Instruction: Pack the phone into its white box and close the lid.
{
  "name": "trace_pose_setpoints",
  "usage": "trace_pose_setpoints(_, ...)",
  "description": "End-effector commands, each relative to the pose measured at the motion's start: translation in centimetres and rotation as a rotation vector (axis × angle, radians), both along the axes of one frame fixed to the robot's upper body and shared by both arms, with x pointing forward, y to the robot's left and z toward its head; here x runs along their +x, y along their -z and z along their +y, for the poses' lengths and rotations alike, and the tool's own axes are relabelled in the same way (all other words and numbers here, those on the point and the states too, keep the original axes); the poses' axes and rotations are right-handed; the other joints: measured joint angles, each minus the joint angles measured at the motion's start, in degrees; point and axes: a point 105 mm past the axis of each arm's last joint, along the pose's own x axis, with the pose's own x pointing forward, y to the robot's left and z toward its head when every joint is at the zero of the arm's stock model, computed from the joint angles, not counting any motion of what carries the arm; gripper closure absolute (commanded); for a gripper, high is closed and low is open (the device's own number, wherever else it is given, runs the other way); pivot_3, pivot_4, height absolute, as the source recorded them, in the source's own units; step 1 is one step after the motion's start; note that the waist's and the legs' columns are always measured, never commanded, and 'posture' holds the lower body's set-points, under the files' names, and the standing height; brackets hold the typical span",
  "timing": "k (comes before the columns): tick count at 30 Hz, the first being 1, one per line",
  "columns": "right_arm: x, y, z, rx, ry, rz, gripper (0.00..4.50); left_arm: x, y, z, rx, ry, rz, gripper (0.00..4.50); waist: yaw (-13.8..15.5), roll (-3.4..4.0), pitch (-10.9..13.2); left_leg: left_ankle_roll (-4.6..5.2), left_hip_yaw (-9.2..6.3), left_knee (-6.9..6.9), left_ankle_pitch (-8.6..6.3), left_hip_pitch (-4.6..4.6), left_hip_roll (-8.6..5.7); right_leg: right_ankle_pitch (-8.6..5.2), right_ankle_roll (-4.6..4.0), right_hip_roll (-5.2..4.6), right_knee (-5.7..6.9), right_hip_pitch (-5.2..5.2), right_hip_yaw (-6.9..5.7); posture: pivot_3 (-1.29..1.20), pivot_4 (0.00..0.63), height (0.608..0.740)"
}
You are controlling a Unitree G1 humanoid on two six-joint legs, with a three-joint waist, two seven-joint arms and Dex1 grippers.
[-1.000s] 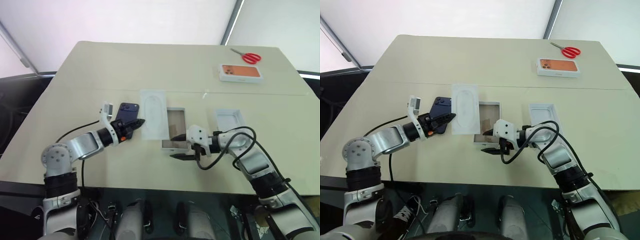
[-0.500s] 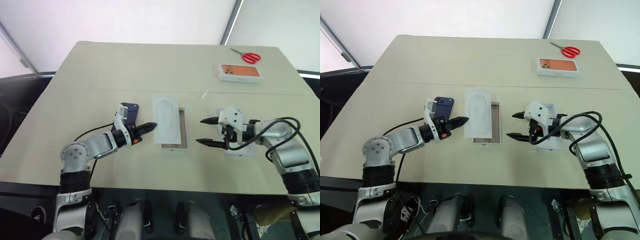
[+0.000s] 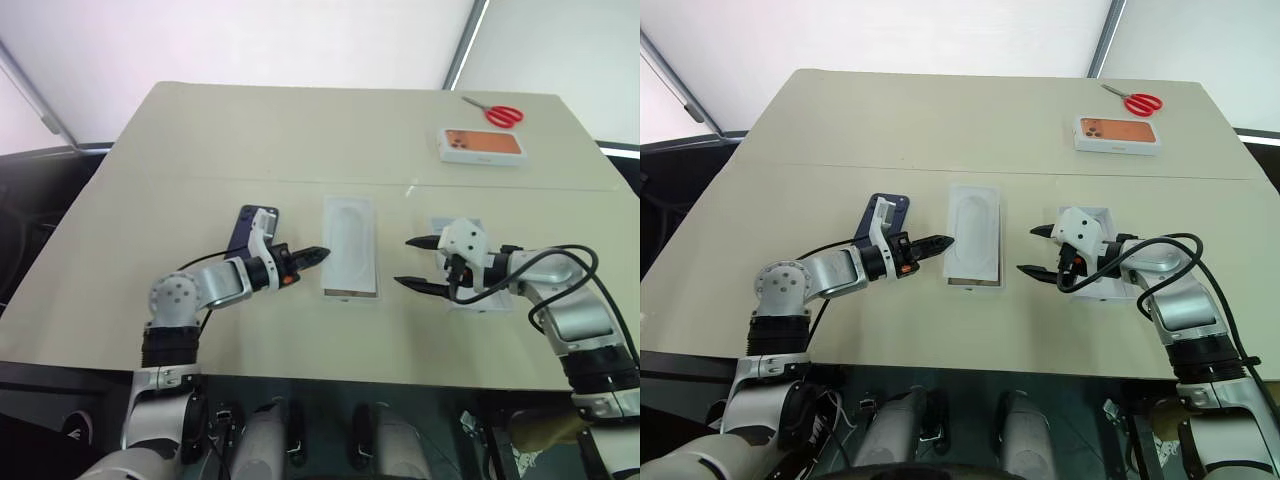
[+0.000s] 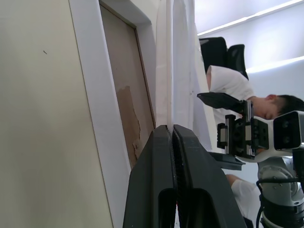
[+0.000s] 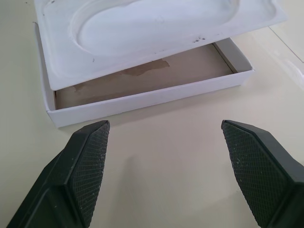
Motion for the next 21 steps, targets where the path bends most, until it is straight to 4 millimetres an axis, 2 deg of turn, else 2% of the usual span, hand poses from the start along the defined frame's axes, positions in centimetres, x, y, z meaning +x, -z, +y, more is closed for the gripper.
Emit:
trace_pose_setpoints(1, 0.1, -1.1, 0.5, 0.002, -0.017, -0.057, 0.57, 0.0, -0.9, -0.3, -0.018, 0.017, -0.036, 4.50, -0.04, 0.00, 0.00, 0.00, 0.00, 0.00, 0.00, 0.00, 0.00, 0.00, 0.00, 0.00, 0.00, 0.00, 0.00, 0.00, 0.150, 0.738)
trace_pose_setpoints(4, 0.2, -0.9, 0.4, -0.008, -0.014, -0.061, 0.50, 0.1, -1.0, -0.2, -0.027, 0.012, -0.035, 3.53, 0.03, 0.00, 0.00, 0.00, 0.00, 0.00, 0.00, 0.00, 0.00, 0.00, 0.00, 0.00, 0.00, 0.00, 0.00, 0.00, 0.150, 0.738)
trace_pose_setpoints(9, 0.3, -1.1, 0.5, 0.003, -0.013, -0.061, 0.50, 0.2, -0.9, -0.1, 0.005, 0.003, -0.055, 1.08, 0.01, 0.00, 0.00, 0.00, 0.00, 0.00, 0.00, 0.01, 0.00, 0.00, 0.00, 0.00, 0.00, 0.01, 0.00, 0.00, 0.150, 0.738)
trace_pose_setpoints(15, 0.8, -1.7, 1.3, 0.026, -0.023, -0.076, 0.50, 0.1, -1.9, -0.1, 0.001, 0.013, -0.090, 1.08, -0.05, 0.00, 0.00, 0.00, 0.00, 0.00, 0.00, 0.02, 0.00, 0.00, 0.00, 0.00, 0.00, 0.02, 0.00, 0.00, 0.150, 0.738)
trace_pose_setpoints(21, 1.9, -4.0, 3.1, 0.164, -0.012, -0.107, 0.50, 0.3, -2.9, 0.4, 0.030, 0.005, -0.147, 1.08, -0.12, 0.00, 0.01, -0.01, 0.00, 0.00, 0.00, 0.02, 0.01, 0.00, 0.00, 0.01, 0.01, 0.01, 0.00, 0.00, 0.150, 0.738)
